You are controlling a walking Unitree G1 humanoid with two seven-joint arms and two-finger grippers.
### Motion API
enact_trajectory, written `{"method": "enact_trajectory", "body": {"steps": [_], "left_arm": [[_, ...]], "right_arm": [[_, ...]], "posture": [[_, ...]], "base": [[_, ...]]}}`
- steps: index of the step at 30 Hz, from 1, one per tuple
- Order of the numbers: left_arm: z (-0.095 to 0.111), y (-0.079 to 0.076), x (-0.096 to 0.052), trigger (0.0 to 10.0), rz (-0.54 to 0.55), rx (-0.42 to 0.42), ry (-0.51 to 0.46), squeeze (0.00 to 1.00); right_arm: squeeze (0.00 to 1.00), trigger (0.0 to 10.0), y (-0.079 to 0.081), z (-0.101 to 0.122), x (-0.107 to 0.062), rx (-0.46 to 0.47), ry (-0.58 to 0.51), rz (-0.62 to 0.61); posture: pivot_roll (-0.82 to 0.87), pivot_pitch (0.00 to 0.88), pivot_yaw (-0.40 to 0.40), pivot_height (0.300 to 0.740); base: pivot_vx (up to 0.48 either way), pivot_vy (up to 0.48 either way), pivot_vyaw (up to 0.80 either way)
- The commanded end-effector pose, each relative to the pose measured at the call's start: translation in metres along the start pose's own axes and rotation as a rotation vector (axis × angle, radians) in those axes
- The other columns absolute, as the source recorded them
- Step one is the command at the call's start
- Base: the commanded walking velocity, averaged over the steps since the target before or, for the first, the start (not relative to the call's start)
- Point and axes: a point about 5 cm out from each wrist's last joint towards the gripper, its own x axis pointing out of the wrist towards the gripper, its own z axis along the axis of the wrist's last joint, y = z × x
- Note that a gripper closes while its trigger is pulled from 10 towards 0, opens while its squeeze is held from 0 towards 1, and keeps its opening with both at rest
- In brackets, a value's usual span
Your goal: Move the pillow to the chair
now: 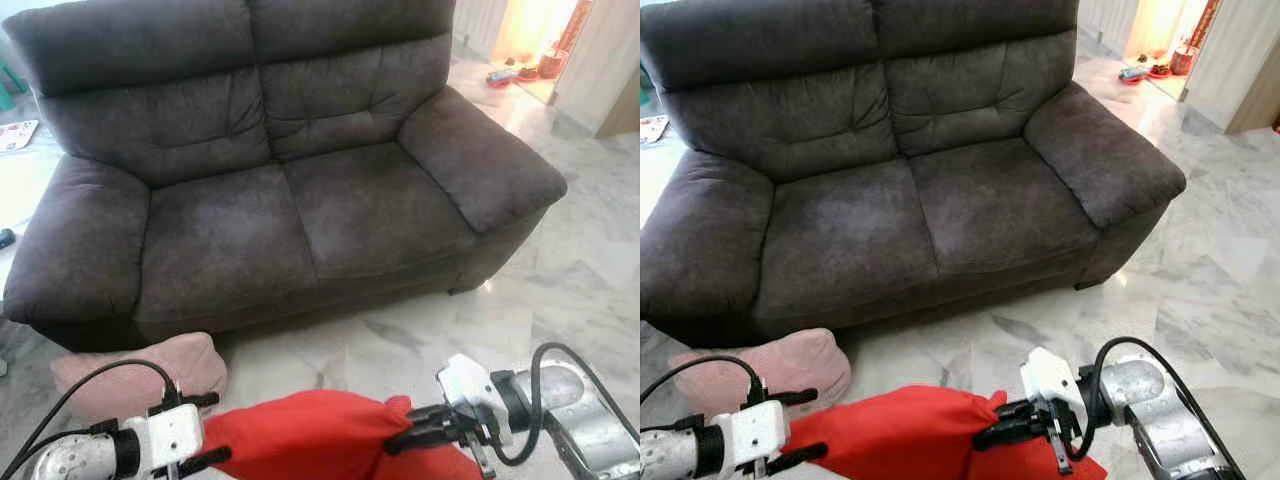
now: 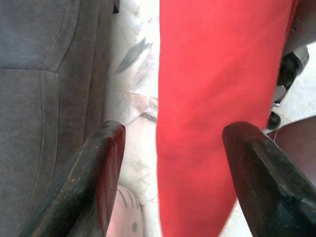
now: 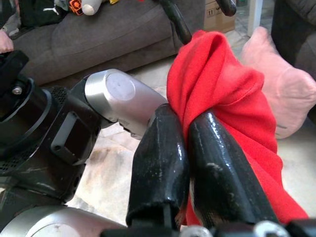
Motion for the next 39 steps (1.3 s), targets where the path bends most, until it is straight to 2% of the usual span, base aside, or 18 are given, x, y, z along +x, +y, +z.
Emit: {"method": "enact_trajectory", "body": {"steps": [1,5,9,10,13,16,19,21,25,29,39], "left_arm": [[-0.004,-0.004,-0.002,10.0,-0.038,0.021,0.009,0.00],[0.003,0.001,-0.003,10.0,-0.043,0.054,-0.031,0.00],[0.012,-0.002,-0.006,10.0,-0.089,0.109,-0.067,0.00],[0.019,0.001,-0.006,10.0,-0.072,0.117,-0.095,0.00],[0.029,0.004,-0.006,10.0,-0.055,0.121,-0.134,0.00],[0.037,-0.001,-0.006,10.0,-0.083,0.119,-0.165,0.00],[0.035,-0.007,-0.006,10.0,-0.113,0.113,-0.158,0.00],[0.030,-0.018,-0.007,10.0,-0.181,0.094,-0.128,0.00],[0.024,-0.027,-0.008,10.0,-0.213,0.084,-0.111,0.00],[0.014,-0.034,-0.007,10.0,-0.252,0.120,-0.063,0.00],[0.000,-0.034,0.000,10.0,-0.186,0.078,-0.012,0.00]], "right_arm": [[0.00,10.0,0.003,0.019,0.001,-0.098,-0.049,0.059],[0.00,10.0,0.003,0.017,-0.002,-0.095,-0.032,0.068],[0.00,10.0,0.003,0.015,-0.002,-0.093,-0.026,0.064],[0.00,10.0,0.003,0.014,-0.001,-0.090,-0.025,0.063],[0.00,10.0,0.004,0.013,0.001,-0.085,-0.026,0.064],[0.00,10.0,0.004,0.012,0.004,-0.081,-0.029,0.066],[0.00,10.0,0.003,0.012,0.004,-0.082,-0.031,0.065],[0.00,10.0,0.002,0.013,0.005,-0.086,-0.029,0.063],[0.00,10.0,0.001,0.013,0.005,-0.090,-0.027,0.062],[0.00,10.0,0.001,0.013,0.005,-0.092,-0.027,0.066],[0.00,10.0,0.000,0.015,0.005,-0.103,-0.024,0.067]], "posture": [[0.04,0.069,0.028,0.740],[0.04,0.075,0.028,0.740],[0.04,0.078,0.031,0.740],[0.04,0.079,0.029,0.740],[0.05,0.079,0.027,0.740],[0.05,0.081,0.027,0.740],[0.05,0.080,0.026,0.740],[0.05,0.080,0.026,0.740],[0.05,0.082,0.026,0.740],[0.05,0.082,0.026,0.740],[0.04,0.082,0.021,0.740]], "base": [[0.000,0.000,0.00],[0.000,0.000,0.00],[0.000,0.000,0.00],[0.000,0.000,0.00],[0.000,0.000,0.00],[0.000,0.000,0.00],[0.000,0.000,0.00],[0.000,0.000,0.00],[0.000,0.000,0.00],[0.000,0.000,0.00],[0.000,0.000,0.00]]}}
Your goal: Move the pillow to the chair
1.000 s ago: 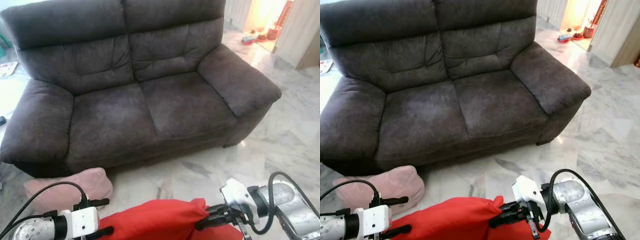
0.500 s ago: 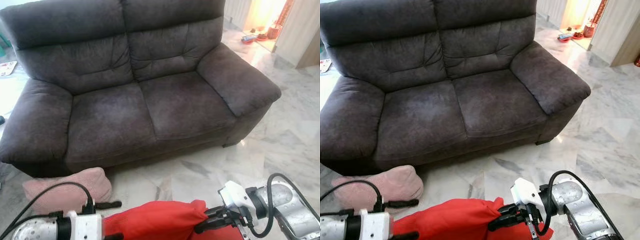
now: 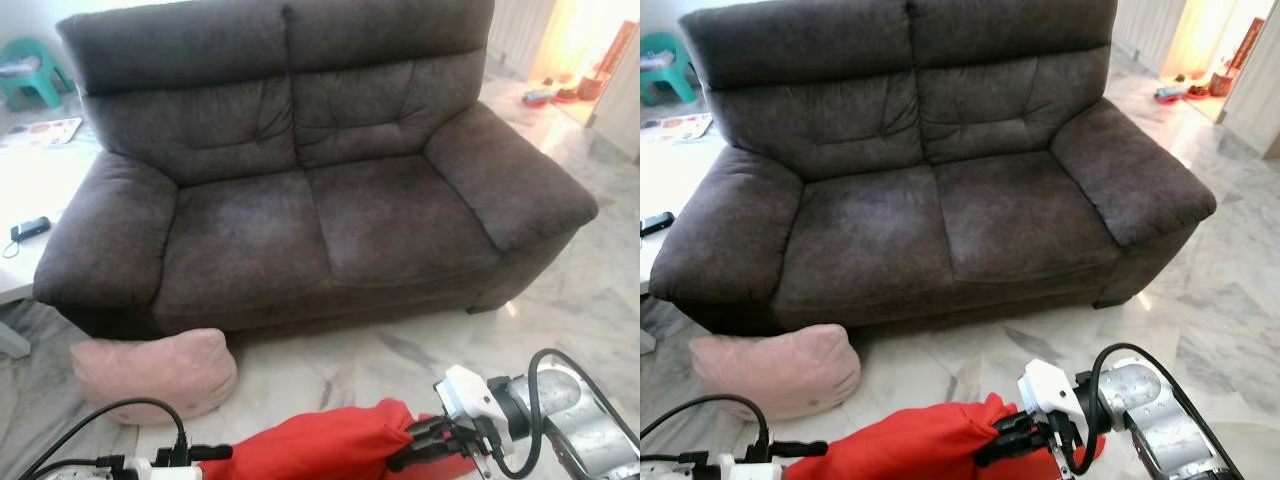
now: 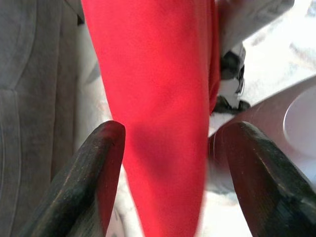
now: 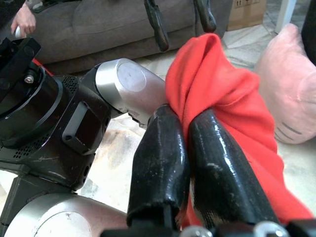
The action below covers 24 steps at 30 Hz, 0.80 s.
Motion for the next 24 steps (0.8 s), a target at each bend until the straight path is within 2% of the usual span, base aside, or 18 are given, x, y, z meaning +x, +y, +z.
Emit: {"method": "enact_trajectory", "body": {"steps": [1,10,15,18,24], "left_arm": [[-0.005,-0.004,0.002,10.0,-0.005,-0.008,0.019,0.00],[-0.023,-0.017,0.015,10.0,-0.011,-0.041,0.062,0.00],[-0.031,-0.013,0.018,10.0,0.037,-0.038,0.082,0.00],[-0.035,-0.002,0.020,10.0,0.124,-0.021,0.093,0.00],[-0.035,0.003,0.020,10.0,0.171,0.003,0.076,0.00]], "right_arm": [[0.00,10.0,-0.003,0.018,0.000,-0.095,-0.046,0.018],[0.00,10.0,-0.005,0.020,0.001,-0.104,-0.048,0.020],[0.00,10.0,-0.005,0.021,0.000,-0.106,-0.047,0.021],[0.00,10.0,-0.004,0.021,0.000,-0.106,-0.046,0.021],[0.00,10.0,-0.004,0.020,0.000,-0.105,-0.044,0.020]], "posture": [[0.04,0.083,0.022,0.740],[0.04,0.081,0.020,0.740],[0.03,0.081,0.020,0.740],[0.03,0.080,0.020,0.740],[0.03,0.079,0.019,0.740]], "base": [[0.000,0.000,0.00],[0.000,0.000,0.00],[0.000,0.000,0.00],[0.000,0.000,0.00],[0.000,0.000,0.00]]}}
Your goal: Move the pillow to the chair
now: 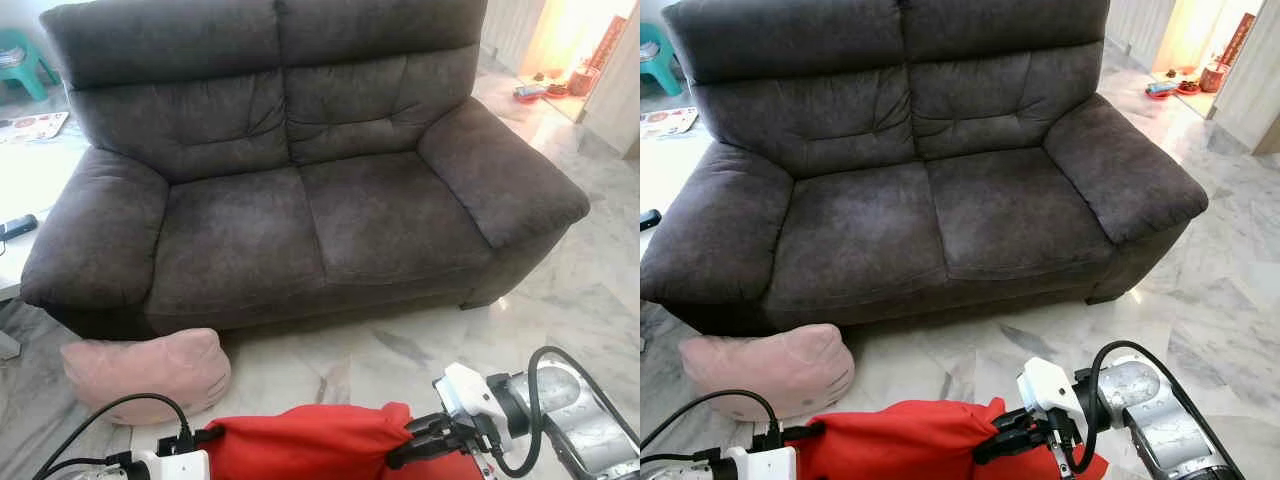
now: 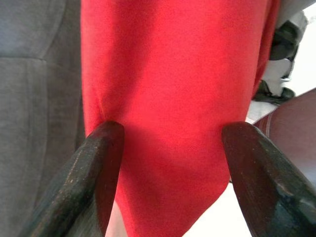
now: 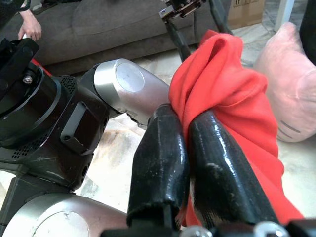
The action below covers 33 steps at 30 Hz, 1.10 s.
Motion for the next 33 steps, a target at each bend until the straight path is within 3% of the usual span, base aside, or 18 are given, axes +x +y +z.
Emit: {"method": "enact_trajectory", "body": {"steps": [1,12,23,29,30,33], "left_arm": [[-0.004,-0.002,-0.002,10.0,0.007,0.009,0.008,0.00],[0.022,0.016,-0.011,10.0,0.081,0.068,-0.115,0.00],[0.010,0.008,-0.014,10.0,0.009,0.034,-0.043,0.00],[0.012,0.008,-0.015,10.0,0.033,-0.009,-0.049,0.00],[0.012,0.008,-0.015,10.0,0.035,-0.020,-0.056,1.00],[0.013,0.010,-0.016,10.0,0.045,-0.033,-0.063,1.00]], "right_arm": [[0.00,10.0,-0.003,0.018,0.000,-0.097,-0.045,0.021],[0.00,10.0,-0.003,0.015,0.001,-0.086,-0.036,0.016],[0.00,10.0,-0.006,0.016,0.003,-0.091,-0.039,0.015],[0.00,10.0,-0.005,0.014,0.002,-0.083,-0.036,0.009],[0.00,10.0,-0.005,0.014,0.002,-0.083,-0.036,0.010],[0.00,10.0,-0.005,0.014,0.003,-0.083,-0.037,0.011]], "posture": [[0.02,0.078,0.020,0.740],[0.03,0.079,0.017,0.740],[0.03,0.082,0.019,0.740],[0.04,0.084,0.018,0.740],[0.04,0.084,0.018,0.740],[0.04,0.084,0.018,0.740]], "base": [[0.000,0.000,0.00],[0.000,0.000,0.00],[0.000,0.000,0.00],[0.000,0.000,0.00],[0.000,0.000,0.00],[0.000,0.000,0.00]]}}
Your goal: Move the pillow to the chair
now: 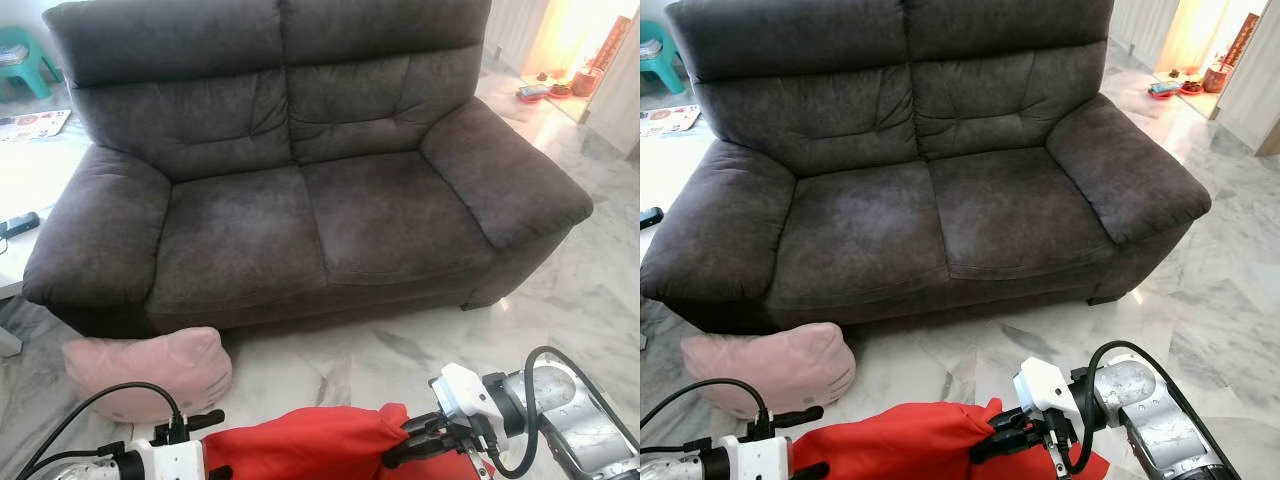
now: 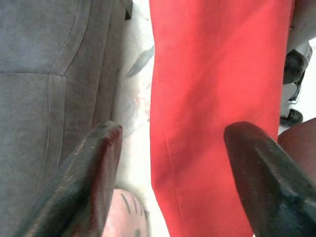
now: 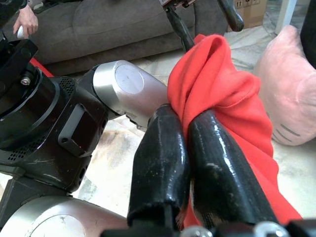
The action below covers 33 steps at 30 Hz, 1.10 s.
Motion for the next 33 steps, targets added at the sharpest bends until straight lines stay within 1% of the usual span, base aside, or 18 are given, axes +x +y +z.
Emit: {"method": "enact_trajectory", "body": {"steps": [1,3,5,10,13,14,17,18,19,20,22,28,30,33], "left_arm": [[-0.002,0.002,-0.005,10.0,0.013,-0.018,0.014,1.00],[-0.003,0.003,-0.006,10.0,0.018,-0.032,0.021,1.00],[-0.005,0.002,-0.006,10.0,0.015,-0.066,0.022,1.00],[-0.008,-0.001,-0.008,10.0,0.002,-0.106,0.027,1.00],[-0.011,-0.006,-0.008,10.0,-0.021,-0.151,0.026,1.00],[-0.012,-0.011,-0.008,10.0,-0.054,-0.178,0.023,1.00],[-0.013,-0.017,-0.008,10.0,-0.097,-0.196,0.029,1.00],[-0.013,-0.018,-0.008,10.0,-0.104,-0.194,0.032,0.63],[-0.015,-0.020,-0.007,10.0,-0.114,-0.184,0.042,0.00],[-0.018,-0.024,-0.005,10.0,-0.130,-0.162,0.059,0.00],[-0.021,-0.023,-0.003,10.0,-0.113,-0.157,0.068,0.00],[-0.024,-0.016,0.001,10.0,-0.047,-0.139,0.075,0.00],[-0.025,-0.015,0.002,10.0,-0.038,-0.146,0.076,0.00],[-0.027,-0.015,0.007,10.0,-0.005,-0.132,0.077,0.00]], "right_arm": [[0.00,10.0,-0.004,0.013,-0.001,-0.070,-0.034,0.008],[0.00,10.0,-0.004,0.013,-0.001,-0.071,-0.034,0.009],[0.00,10.0,-0.004,0.013,-0.001,-0.072,-0.033,0.010],[0.00,10.0,-0.004,0.013,0.000,-0.073,-0.033,0.012],[0.00,10.0,-0.003,0.013,0.000,-0.073,-0.034,0.016],[0.00,10.0,-0.003,0.013,0.000,-0.072,-0.034,0.017],[0.00,10.0,-0.003,0.013,-0.001,-0.071,-0.033,0.018],[0.00,10.0,-0.003,0.013,-0.001,-0.072,-0.033,0.019],[0.00,10.0,-0.003,0.013,-0.001,-0.071,-0.033,0.019],[0.00,10.0,-0.003,0.013,0.000,-0.072,-0.033,0.020],[0.00,10.0,-0.003,0.014,0.000,-0.073,-0.034,0.022],[0.00,10.0,-0.001,0.014,-0.001,-0.073,-0.031,0.026],[0.00,10.0,-0.001,0.014,-0.001,-0.073,-0.029,0.026],[0.00,10.0,-0.002,0.015,-0.001,-0.074,-0.031,0.026]], "posture": [[0.04,0.084,0.018,0.740],[0.04,0.084,0.017,0.740],[0.04,0.084,0.016,0.740],[0.04,0.086,0.017,0.740],[0.04,0.086,0.016,0.740],[0.03,0.086,0.016,0.740],[0.03,0.086,0.016,0.740],[0.03,0.086,0.016,0.740],[0.03,0.086,0.016,0.740],[0.03,0.086,0.016,0.740],[0.03,0.085,0.015,0.740],[0.03,0.084,0.012,0.740],[0.02,0.085,0.011,0.740],[0.02,0.084,0.011,0.740]], "base": [[0.000,0.000,0.00],[0.000,0.000,0.00],[0.000,0.000,0.00],[0.000,0.000,0.00],[0.000,0.000,0.00],[0.000,0.000,0.00],[0.000,0.000,0.00],[0.000,0.000,0.00],[0.000,0.000,0.00],[0.000,0.000,0.00],[0.000,0.000,0.00],[0.000,0.000,0.00],[0.000,0.000,0.00],[0.000,0.000,0.00]]}}
